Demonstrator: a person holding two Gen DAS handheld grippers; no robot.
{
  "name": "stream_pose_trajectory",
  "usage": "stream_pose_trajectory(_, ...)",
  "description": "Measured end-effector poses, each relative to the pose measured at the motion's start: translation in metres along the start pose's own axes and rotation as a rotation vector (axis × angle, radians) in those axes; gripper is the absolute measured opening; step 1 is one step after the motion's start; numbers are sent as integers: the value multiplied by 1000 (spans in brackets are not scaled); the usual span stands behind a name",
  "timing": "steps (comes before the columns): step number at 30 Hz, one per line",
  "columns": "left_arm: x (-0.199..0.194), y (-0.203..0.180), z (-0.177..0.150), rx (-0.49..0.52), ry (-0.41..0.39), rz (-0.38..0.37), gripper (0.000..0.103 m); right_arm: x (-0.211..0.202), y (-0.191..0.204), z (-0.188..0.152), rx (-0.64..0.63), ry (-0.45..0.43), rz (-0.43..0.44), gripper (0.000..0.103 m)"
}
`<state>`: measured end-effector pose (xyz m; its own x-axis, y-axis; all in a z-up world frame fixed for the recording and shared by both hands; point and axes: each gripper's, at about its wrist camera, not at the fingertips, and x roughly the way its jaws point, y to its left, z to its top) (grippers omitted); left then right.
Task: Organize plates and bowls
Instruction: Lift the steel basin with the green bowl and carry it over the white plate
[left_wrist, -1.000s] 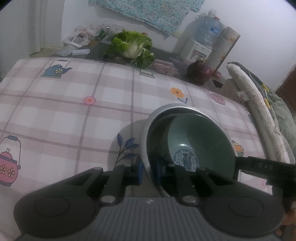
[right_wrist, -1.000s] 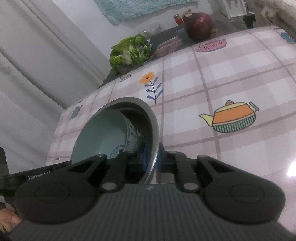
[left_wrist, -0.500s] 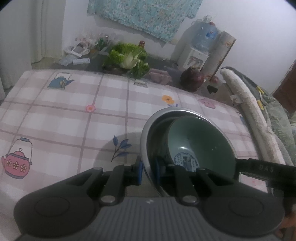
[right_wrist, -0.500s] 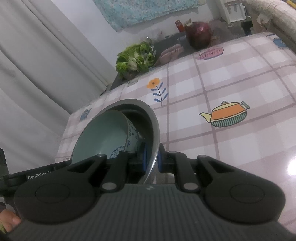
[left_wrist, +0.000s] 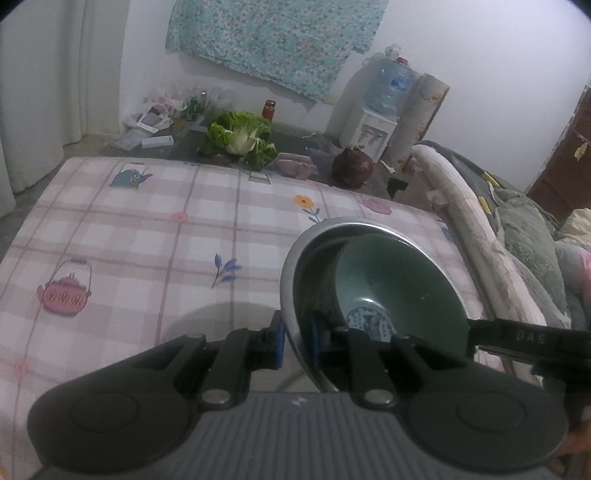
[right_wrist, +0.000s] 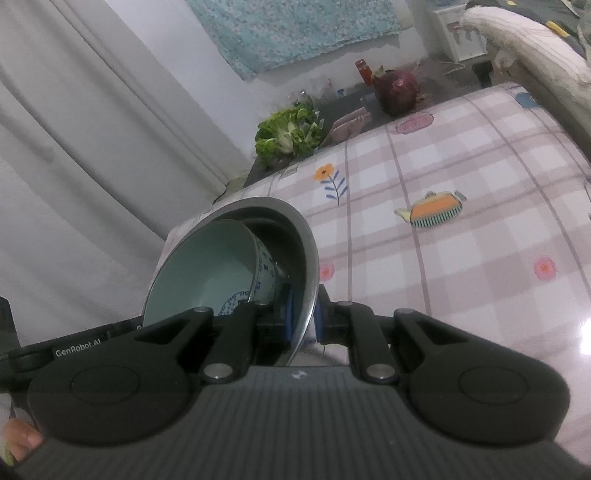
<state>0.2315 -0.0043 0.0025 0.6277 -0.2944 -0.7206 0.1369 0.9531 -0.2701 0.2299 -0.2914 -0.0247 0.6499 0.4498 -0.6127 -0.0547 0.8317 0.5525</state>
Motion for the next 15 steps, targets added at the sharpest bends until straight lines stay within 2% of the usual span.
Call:
stream_pose_trajectory(9, -21, -1, -46, -17, 36, 2, 13, -25, -4, -49, 37, 45, -13, 12)
stream_pose_trajectory(15, -16, 5, -72, -41, 81, 10, 13, -26, -10, -78, 62, 97, -32, 12)
